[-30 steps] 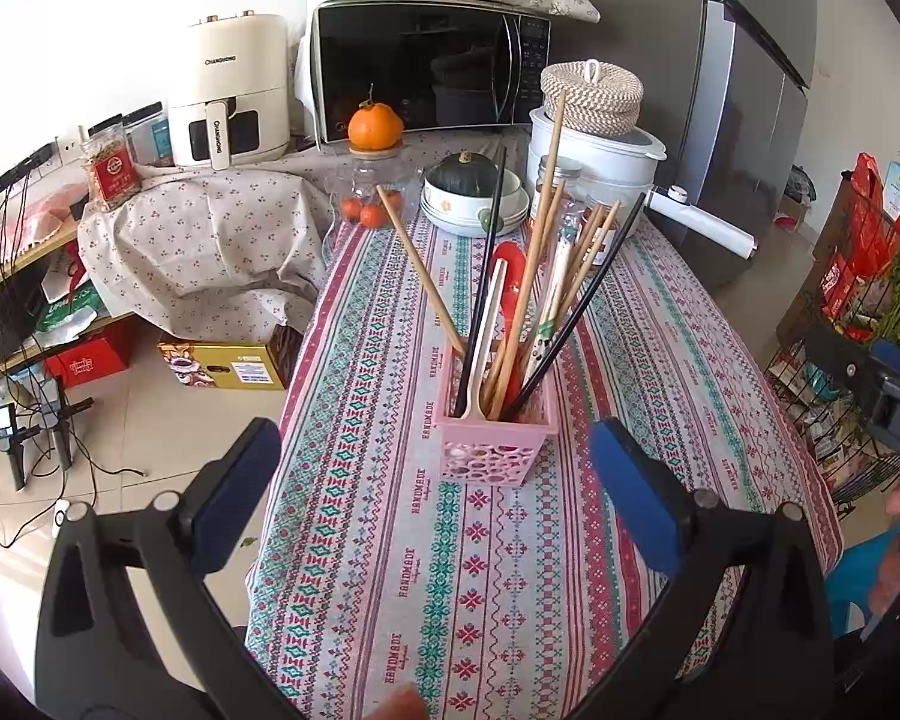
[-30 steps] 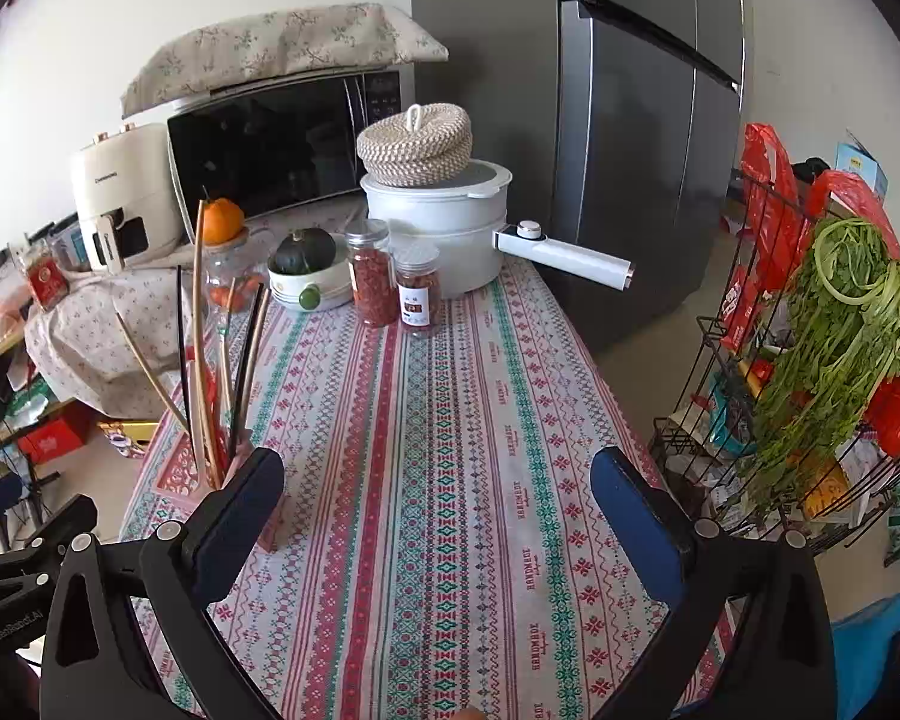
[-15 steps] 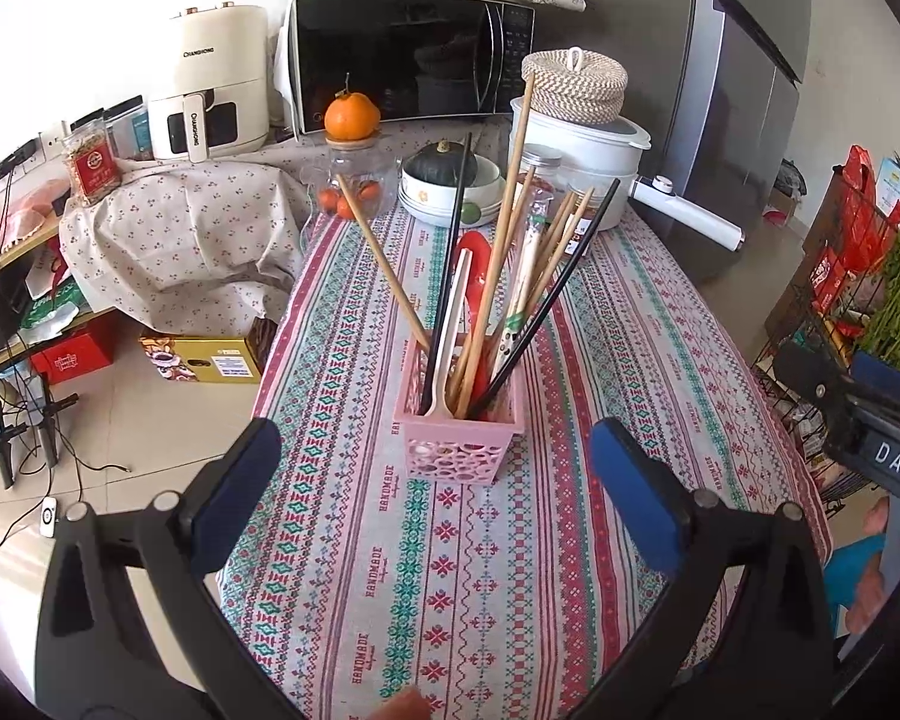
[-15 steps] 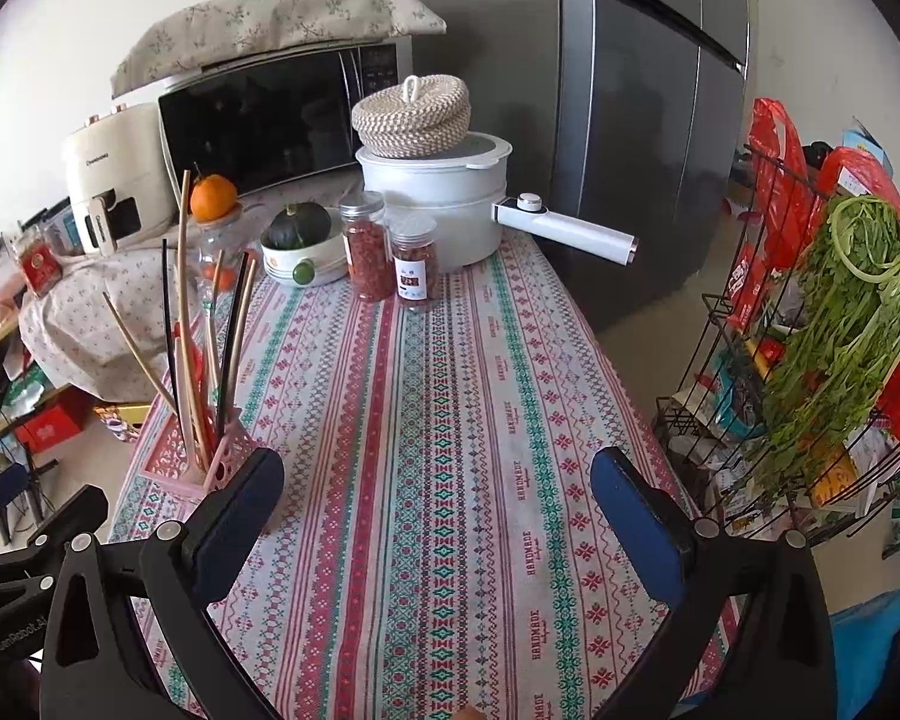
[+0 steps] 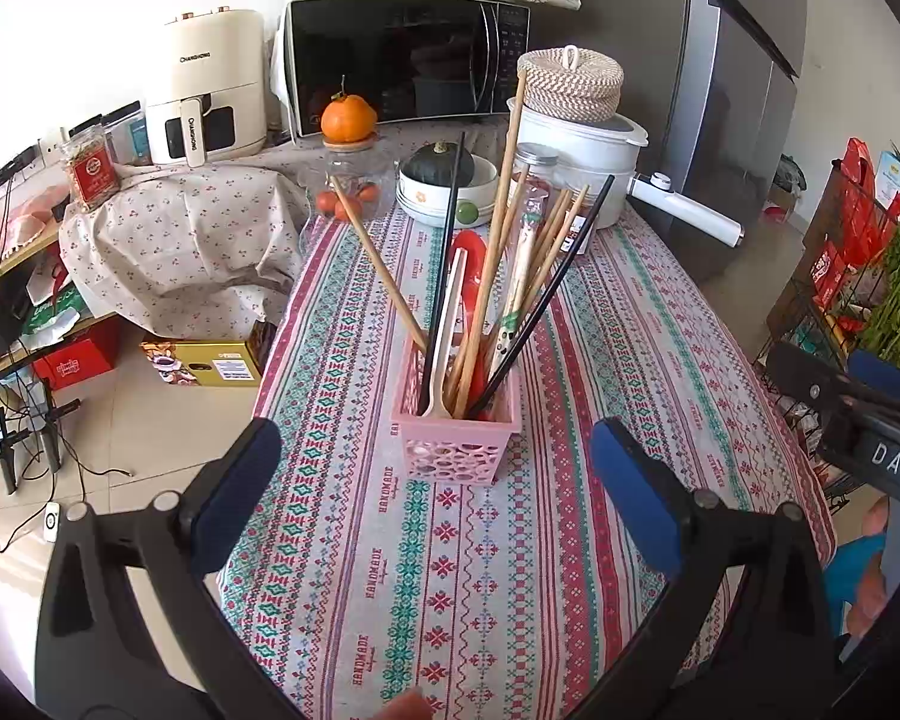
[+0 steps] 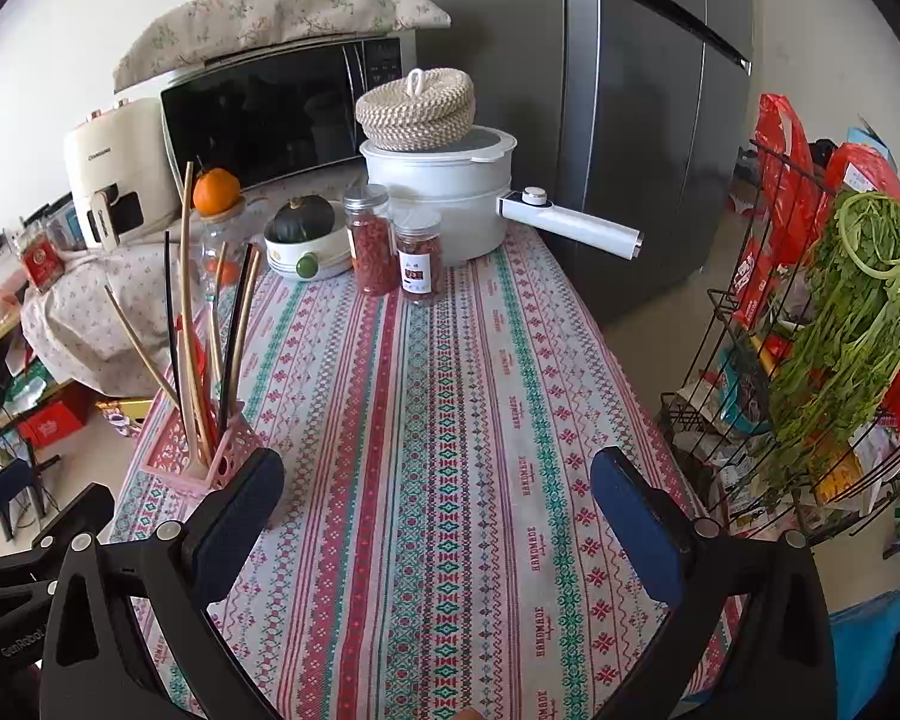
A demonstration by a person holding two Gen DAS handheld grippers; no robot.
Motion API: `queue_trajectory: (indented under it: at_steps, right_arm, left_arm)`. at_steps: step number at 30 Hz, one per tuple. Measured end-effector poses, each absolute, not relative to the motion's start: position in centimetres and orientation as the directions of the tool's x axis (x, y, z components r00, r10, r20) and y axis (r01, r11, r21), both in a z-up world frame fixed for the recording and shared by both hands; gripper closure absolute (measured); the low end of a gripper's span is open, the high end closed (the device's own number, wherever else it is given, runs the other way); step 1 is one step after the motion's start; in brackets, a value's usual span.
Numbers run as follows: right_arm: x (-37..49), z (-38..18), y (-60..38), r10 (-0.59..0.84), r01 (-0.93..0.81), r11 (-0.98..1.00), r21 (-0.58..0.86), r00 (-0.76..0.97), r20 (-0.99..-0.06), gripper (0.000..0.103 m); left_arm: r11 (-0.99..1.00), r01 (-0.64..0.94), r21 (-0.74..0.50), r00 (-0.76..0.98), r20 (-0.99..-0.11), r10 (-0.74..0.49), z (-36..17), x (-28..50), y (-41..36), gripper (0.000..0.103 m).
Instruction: Organize utensils
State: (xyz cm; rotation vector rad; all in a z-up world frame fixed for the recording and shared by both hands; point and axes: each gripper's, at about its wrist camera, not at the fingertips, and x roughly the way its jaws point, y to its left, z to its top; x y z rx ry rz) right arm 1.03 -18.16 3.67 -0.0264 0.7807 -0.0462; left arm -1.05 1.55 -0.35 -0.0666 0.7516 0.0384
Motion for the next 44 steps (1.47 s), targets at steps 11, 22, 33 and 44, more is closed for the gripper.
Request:
queue_trajectory:
  at_steps: [11,22,33,44]
  right_arm:
    - [1.03,3.49,-18.00,-0.050,0.030,0.999,-0.040,0.705,-0.708,0.000]
    - [1.04,3.45,-17.99,-0.048,0.028,0.999,-0.039,0.704,-0.709,0.000]
    - [1.04,3.42,-17.95,-0.046,0.029,0.999,-0.036,0.703,-0.710,0.000]
    - [1.31,2.77,-18.04,-0.060,0.041,0.998,-0.044,0.688,-0.724,0.000]
  left_arm:
    - [0.997,-0.055,-0.045,0.730,-0.683,0.010,-0.37,-1.13,1.44,0.001]
    - [0.998,-0.052,-0.044,0.732,-0.681,0.008,-0.32,-1.14,1.39,0.001]
    - [0.998,-0.045,-0.045,0.728,-0.685,0.002,-0.31,-1.15,1.26,0.001]
    - [0.996,-0.069,-0.051,0.743,-0.669,0.017,-0.15,-0.92,2.00,0.001]
